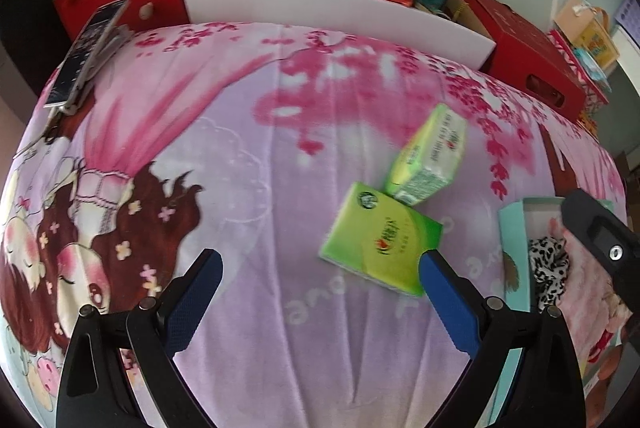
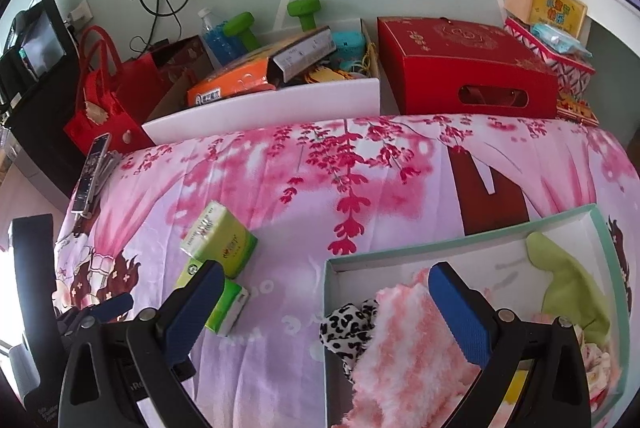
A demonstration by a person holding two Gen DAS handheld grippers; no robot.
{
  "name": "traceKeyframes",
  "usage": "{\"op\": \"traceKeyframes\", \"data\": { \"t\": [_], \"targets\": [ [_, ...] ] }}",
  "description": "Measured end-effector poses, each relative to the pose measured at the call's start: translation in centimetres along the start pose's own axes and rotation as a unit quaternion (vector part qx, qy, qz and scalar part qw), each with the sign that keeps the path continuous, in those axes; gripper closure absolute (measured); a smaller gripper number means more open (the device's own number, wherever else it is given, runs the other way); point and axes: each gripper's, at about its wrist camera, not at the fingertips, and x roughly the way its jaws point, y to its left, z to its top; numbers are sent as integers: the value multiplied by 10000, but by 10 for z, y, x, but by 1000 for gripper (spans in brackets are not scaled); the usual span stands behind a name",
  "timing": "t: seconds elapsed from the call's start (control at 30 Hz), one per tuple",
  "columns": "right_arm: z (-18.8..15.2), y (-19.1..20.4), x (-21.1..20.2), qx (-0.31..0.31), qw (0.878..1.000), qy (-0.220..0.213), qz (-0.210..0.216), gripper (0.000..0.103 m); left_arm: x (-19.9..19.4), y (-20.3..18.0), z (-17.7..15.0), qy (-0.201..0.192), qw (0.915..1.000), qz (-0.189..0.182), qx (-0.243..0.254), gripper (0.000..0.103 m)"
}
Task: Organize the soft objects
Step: 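Grasp the large packet with the left tool while the right tool grasps the small pack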
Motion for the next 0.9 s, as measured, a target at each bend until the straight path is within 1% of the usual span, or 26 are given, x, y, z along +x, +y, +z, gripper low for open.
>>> {"op": "traceKeyframes", "data": {
  "t": [0.3,0.37,0.47,0.5,0.53,0.57,0.63,0.7,0.9],
  "targets": [
    [-3,1,8,-33,9999,141,-26,0,14,-15,-4,71,9998,-155,144,5],
    [-3,2,9,-42,9999,150,-27,0,16,-17,-5,78,9997,-182,149,6],
    [-3,3,10,-64,9999,155,-27,0,17,-18,-5,20,9997,-197,155,12],
    [-3,4,10,-70,9999,151,-27,0,16,-18,-5,3,9996,-227,143,16],
    [-3,4,10,-81,9999,148,-25,0,16,-17,-4,-14,9996,-270,128,21],
    [-3,5,10,-90,9999,145,-24,0,16,-17,-3,-20,9994,-324,110,22],
    [-3,6,10,-102,9998,142,-32,0,16,-16,-3,-6,9991,-417,84,29],
    [-3,8,10,-110,9998,126,-48,0,16,-16,-3,25,9985,-533,87,34],
    [-3,13,10,-177,9998,100,-29,0,12,-14,-3,37,9982,-598,61,36]
  ]
}}
